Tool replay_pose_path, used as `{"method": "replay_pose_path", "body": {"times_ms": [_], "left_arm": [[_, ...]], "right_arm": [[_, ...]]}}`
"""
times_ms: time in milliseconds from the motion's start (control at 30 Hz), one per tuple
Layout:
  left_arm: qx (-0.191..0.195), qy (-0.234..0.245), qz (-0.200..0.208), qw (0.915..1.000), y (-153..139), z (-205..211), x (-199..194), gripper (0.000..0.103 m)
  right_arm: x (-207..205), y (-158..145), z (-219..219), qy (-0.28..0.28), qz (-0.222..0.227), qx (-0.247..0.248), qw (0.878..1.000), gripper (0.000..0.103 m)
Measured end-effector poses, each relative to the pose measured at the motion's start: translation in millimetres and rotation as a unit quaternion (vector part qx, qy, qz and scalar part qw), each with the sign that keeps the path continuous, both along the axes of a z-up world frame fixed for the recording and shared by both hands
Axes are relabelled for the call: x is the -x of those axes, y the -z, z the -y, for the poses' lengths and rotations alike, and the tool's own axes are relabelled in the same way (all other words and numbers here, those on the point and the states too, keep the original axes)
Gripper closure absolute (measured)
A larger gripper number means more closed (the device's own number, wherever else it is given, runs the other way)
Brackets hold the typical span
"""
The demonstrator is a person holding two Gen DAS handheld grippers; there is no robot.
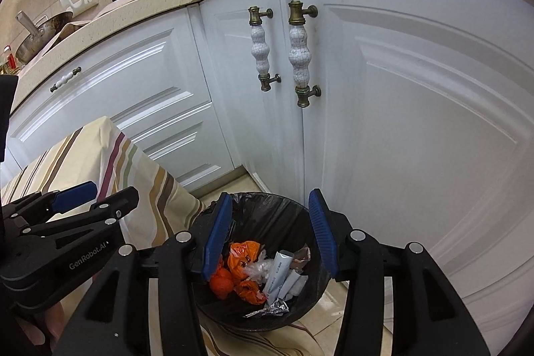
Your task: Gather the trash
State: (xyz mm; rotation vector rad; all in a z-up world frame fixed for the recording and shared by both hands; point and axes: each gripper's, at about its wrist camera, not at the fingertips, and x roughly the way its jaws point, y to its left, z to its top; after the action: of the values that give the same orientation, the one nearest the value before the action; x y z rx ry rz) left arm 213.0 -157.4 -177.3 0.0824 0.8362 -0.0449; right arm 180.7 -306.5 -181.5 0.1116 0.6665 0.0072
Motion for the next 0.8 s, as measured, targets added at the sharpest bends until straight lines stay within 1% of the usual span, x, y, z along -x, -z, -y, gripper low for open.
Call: {"method": "replay_pose_path", "body": {"times_ms": [233, 367, 667, 800], "left_arm": [[-0.002, 0.002, 0.007, 1.0, -5, 0, 4, 0.043], [-0.003, 0.002, 0.014, 0.9999, -9, -1, 7, 0.042], [-0.003, 0.007, 0.027, 0.9996, -21, -7, 17, 0.042], [-0.002, 0.01, 0.037, 0.9993, -33, -10, 26, 0.042]], "right_arm": [[5, -3, 0, 0.007, 0.003, 0.0, 1.0, 0.053], [8, -6, 1, 0.011, 0.006, 0.003, 1.0, 0.053], [14, -18, -2, 0.018, 0.019, 0.009, 1.0, 0.053], [21, -28, -5, 0.021, 0.026, 0.014, 0.999, 0.052]]}}
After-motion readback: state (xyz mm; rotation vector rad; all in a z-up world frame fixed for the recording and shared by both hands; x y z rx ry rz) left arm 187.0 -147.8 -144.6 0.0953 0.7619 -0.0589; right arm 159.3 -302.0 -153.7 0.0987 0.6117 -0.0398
